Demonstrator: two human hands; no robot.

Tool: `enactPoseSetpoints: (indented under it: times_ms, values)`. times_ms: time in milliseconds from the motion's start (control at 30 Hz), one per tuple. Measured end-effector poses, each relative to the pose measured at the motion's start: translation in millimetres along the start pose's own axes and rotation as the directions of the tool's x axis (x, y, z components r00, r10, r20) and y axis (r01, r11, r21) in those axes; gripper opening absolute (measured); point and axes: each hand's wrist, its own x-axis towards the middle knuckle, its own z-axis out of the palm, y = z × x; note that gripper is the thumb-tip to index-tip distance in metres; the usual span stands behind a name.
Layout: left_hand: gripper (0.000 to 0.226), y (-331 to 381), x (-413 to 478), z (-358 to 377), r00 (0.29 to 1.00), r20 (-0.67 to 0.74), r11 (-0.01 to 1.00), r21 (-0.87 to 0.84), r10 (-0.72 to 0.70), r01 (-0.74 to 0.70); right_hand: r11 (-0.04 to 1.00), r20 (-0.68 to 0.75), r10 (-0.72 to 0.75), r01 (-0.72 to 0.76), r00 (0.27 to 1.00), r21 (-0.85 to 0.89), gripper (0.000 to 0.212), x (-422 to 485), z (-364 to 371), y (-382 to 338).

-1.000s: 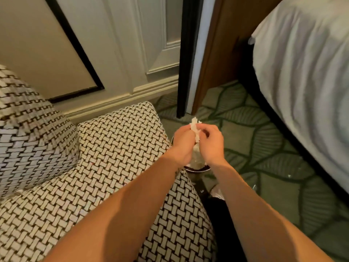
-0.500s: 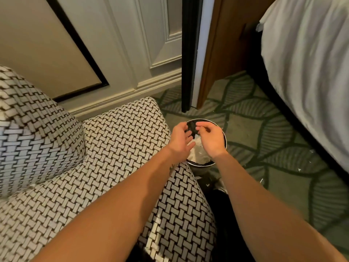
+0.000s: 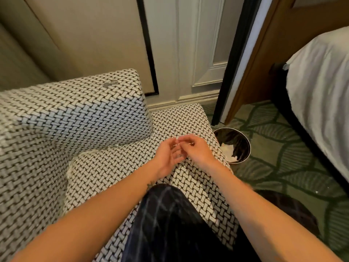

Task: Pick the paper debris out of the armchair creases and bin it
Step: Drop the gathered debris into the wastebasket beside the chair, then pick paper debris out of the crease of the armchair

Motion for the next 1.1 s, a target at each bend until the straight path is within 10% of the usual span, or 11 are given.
enactPoseSetpoints:
  times_ms: [667,1100]
  values:
    - [0.022,57,-31,-246,0.912,-0.409,0.997,-0.071,-0.029,-0.001,0.962,0.338,0.002,0.091,0.941,-0.259,0.032,91,218,-37]
    - [0.034,42,-5,-248,0.78,-0.607,0.979,-0.202,-0.155,0.037,0.516,0.237,-0.222,0.32,0.946,-0.794,0.036,127,263,-7]
